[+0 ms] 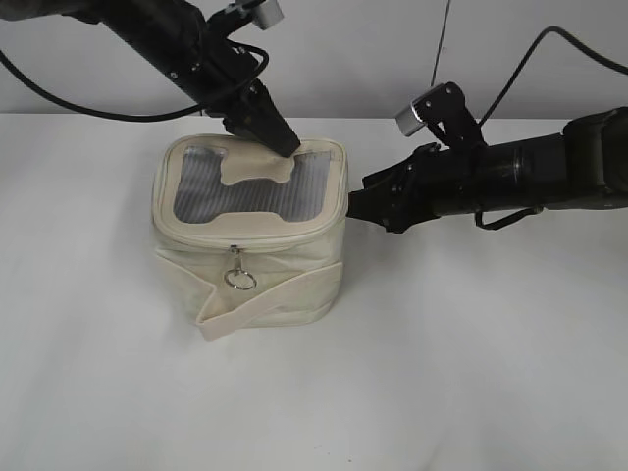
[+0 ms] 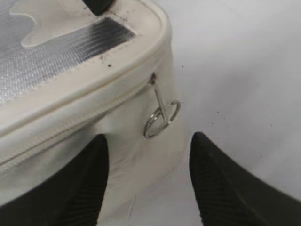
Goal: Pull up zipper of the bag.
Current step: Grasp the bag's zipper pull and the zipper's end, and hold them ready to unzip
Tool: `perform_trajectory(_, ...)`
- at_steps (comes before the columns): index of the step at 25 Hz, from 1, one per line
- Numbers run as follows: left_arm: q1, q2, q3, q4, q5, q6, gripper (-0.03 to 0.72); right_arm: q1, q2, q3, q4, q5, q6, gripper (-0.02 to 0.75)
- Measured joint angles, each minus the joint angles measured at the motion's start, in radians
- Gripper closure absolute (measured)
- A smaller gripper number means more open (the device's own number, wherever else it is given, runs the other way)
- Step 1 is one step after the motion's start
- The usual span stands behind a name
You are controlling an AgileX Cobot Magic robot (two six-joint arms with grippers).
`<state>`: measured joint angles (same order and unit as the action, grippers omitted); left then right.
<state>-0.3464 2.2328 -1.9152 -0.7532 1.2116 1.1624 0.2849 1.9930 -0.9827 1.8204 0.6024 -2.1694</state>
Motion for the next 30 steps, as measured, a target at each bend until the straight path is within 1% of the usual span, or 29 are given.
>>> perform_trajectory(5,0.0,0.0,0.0,0.0,0.0,-0.001,0.638,0.005,0.001,-0.025,0.001,-0.018,0.002,0.31)
perform_trajectory(11,-0.001,0.0,0.0,0.001,-0.001,-0.002,0.638,0.005,0.047,-0.066,0.005,-0.021,0.066,0.316)
perform_trajectory(16,-0.005,0.0,0.0,0.003,-0.003,-0.002,0.638,0.015,0.082,-0.069,0.008,-0.021,0.084,0.322)
perform_trajectory(21,-0.005,0.0,0.0,0.004,-0.004,-0.002,0.638,0.023,0.092,-0.089,0.006,-0.021,0.089,0.366)
perform_trajectory(24,-0.005,0.0,0.0,0.006,-0.007,-0.002,0.638,0.024,0.108,-0.119,0.004,-0.021,0.119,0.378)
perform_trajectory(25,-0.005,0.0,0.0,0.006,-0.007,-0.002,0.638,0.024,0.115,-0.128,0.004,-0.023,0.132,0.391)
perform_trajectory(27,-0.005,0.0,0.0,0.006,-0.008,-0.002,0.638,0.024,0.126,-0.142,0.004,-0.023,0.155,0.466)
perform_trajectory(29,-0.005,0.0,0.0,0.006,-0.009,-0.002,0.638,0.026,0.13,-0.144,0.004,-0.021,0.167,0.629)
perform_trajectory(30,-0.005,0.0,0.0,0.006,-0.009,-0.002,0.638,0.028,0.13,-0.145,0.004,-0.018,0.176,0.678)
